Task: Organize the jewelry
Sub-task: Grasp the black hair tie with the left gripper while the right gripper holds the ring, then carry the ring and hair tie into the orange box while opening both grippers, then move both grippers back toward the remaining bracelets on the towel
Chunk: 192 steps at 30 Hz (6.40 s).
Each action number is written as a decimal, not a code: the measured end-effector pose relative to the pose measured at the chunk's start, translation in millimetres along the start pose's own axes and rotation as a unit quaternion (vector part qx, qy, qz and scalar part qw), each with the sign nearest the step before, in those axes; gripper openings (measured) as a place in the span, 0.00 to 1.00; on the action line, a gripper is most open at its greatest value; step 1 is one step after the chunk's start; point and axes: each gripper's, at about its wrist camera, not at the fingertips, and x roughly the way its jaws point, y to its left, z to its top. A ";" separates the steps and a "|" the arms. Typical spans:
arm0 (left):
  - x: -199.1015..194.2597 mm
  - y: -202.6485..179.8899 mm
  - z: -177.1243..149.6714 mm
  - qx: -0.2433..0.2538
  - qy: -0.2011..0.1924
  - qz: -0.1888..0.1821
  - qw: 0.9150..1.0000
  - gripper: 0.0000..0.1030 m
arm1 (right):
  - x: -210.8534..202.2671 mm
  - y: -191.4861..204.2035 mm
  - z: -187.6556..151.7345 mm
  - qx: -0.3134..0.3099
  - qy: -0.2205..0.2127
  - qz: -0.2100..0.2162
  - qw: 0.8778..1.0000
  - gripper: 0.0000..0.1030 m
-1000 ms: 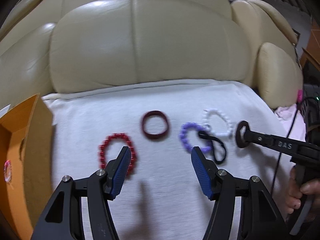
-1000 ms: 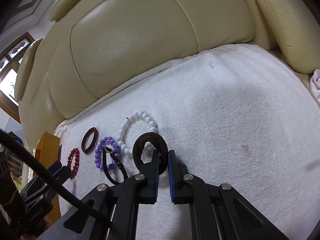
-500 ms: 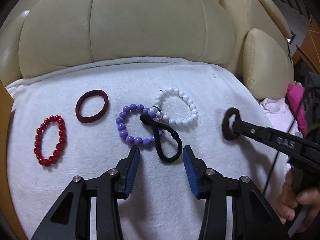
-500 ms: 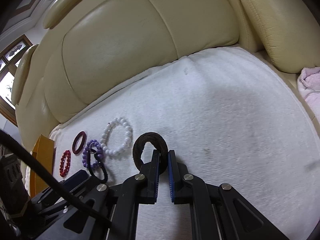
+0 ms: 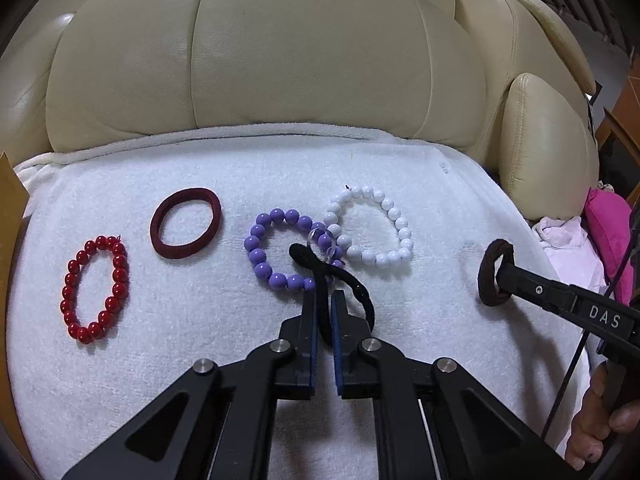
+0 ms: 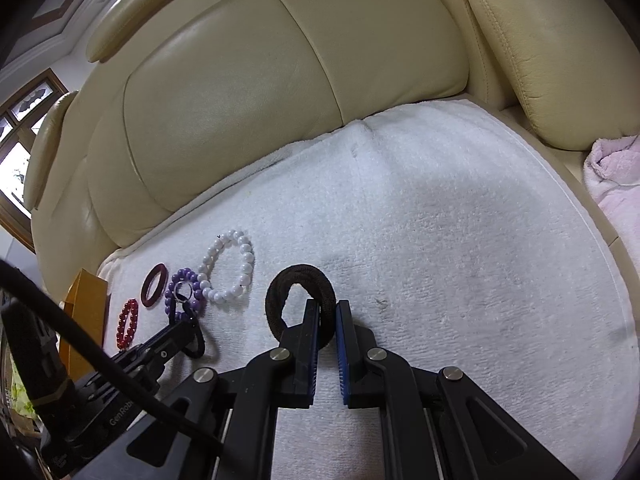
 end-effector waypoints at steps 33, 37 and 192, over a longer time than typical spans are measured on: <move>-159.5 91.5 -7.4 -0.036 -0.106 0.024 0.993 0.05 | -6.4 133.7 -36.4 -0.091 -0.010 0.047 0.995 0.09; -181.2 101.6 -13.0 -0.043 -0.122 0.035 0.991 0.05 | -15.3 150.5 -45.2 -0.103 -0.014 0.056 0.993 0.09; -122.9 58.2 -18.7 0.046 -0.098 0.178 0.978 0.38 | -19.4 82.5 -26.4 -0.030 0.014 0.075 0.997 0.28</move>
